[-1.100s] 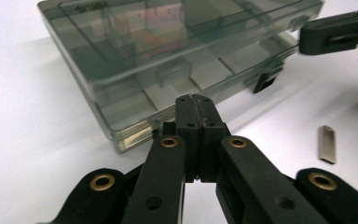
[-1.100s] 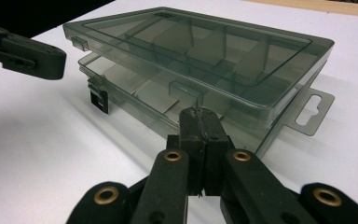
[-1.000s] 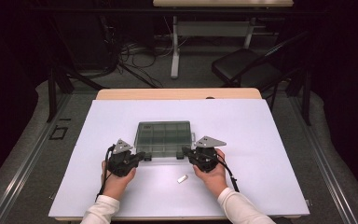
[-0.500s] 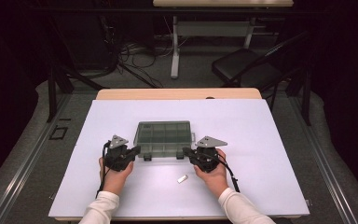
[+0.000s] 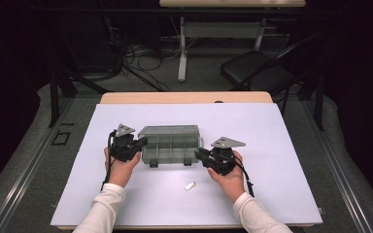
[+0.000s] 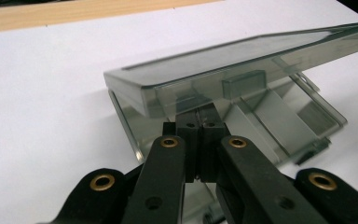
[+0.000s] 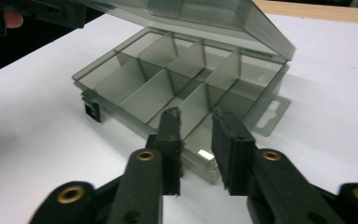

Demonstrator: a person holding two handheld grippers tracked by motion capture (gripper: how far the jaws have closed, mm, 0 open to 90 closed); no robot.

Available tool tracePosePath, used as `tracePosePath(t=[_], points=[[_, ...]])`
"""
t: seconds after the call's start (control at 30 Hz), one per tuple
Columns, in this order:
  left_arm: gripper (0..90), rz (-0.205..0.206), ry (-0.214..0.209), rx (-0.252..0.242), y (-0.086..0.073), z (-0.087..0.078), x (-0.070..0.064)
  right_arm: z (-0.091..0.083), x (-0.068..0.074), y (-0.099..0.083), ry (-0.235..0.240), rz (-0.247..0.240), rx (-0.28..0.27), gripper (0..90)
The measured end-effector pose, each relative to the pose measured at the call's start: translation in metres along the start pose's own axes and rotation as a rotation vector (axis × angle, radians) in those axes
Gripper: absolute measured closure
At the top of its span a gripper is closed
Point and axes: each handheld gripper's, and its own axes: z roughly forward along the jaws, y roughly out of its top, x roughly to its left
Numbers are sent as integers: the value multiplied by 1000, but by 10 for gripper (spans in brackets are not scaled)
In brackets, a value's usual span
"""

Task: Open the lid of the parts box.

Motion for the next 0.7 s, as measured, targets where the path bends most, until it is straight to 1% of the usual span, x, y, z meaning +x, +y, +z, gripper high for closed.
tracePosePath(t=[0.03,0.1,0.17,0.23,0.27,0.3,0.33,0.37,0.4,0.43,0.47,0.5,0.53,0.57,0.6,0.63,0.67,0.7], points=[[900,8,5,2,4,2,1,0,-1,2,-5,4,2,694],[900,4,6,-7,12,4,3,-2,-3,7,-23,-3,19,652],[900,-1,1,-15,19,6,4,-3,-5,14,-45,-1,21,618],[900,-1,-8,-20,26,8,4,-3,-9,22,-50,4,30,585],[900,7,-7,-22,29,8,4,-3,-11,25,-43,-1,22,560],[900,11,-3,-23,32,10,4,-2,-12,27,-34,-9,-17,530],[900,20,-2,-20,34,11,4,-1,-14,30,-29,-13,-43,525],[900,28,7,-21,36,12,3,-1,-16,32,-31,-6,-40,509],[900,29,6,-23,38,13,4,1,-17,35,-44,2,-23,488],[900,26,7,-28,39,13,4,1,-19,38,-53,-1,-13,475],[900,32,10,-31,40,13,5,3,-21,40,-65,-11,-14,455],[900,36,15,-37,40,13,5,4,-22,42,-87,-20,-7,419],[900,36,15,-37,40,13,5,5,-24,44,-112,-29,9,420],[900,44,25,-34,40,14,8,7,-25,46,-114,-17,26,422],[900,44,25,-34,40,14,8,7,-25,46,-114,-17,26,422],[900,28,19,-41,40,13,11,11,-28,49,-94,20,26,396],[900,24,18,-40,40,13,13,12,-30,50,-91,28,13,379],[900,20,20,-45,39,13,14,14,-31,52,-93,38,14,359]])
